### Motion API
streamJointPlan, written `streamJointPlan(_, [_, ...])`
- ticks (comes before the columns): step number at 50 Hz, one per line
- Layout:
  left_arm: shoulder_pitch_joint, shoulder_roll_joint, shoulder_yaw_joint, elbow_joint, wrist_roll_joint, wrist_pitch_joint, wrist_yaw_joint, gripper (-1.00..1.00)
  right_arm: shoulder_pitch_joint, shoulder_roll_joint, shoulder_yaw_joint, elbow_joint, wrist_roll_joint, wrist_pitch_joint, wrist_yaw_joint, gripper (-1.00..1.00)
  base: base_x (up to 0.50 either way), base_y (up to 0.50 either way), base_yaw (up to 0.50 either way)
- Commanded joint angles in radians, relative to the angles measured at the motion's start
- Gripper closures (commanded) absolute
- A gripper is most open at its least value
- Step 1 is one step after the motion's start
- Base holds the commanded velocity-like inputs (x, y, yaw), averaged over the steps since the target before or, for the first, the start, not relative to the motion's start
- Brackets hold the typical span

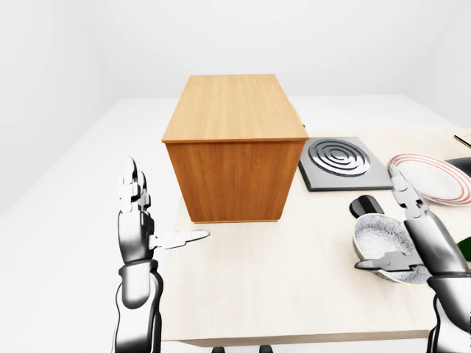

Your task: Put the bowl on the top of the cabinet.

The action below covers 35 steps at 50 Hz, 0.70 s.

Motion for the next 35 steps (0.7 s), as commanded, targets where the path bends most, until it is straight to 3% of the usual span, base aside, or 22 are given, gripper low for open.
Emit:
streamJointPlan(1, [-0.004,0.001,0.000,0.007,0.000,0.000,0.003,-1.00,0.055,0.028,-0.016,0.067,-0.108,-0.023,0.073,-1.00,0.00,0.00,0.00])
streamJointPlan(13, [0.001,0.001,-0.001,0.010,-0.002,0.000,-0.001,-1.00,0.093,0.035,-0.012,0.183,-0.175,-0.023,0.062,-1.00,0.00,0.00,0.00])
streamJointPlan(35, [0.001,0.000,-0.006,0.013,0.003,0.000,-0.001,-1.00,0.111,-0.015,-0.004,0.402,-0.251,-0.023,-0.015,-1.00,0.00,0.00,0.00])
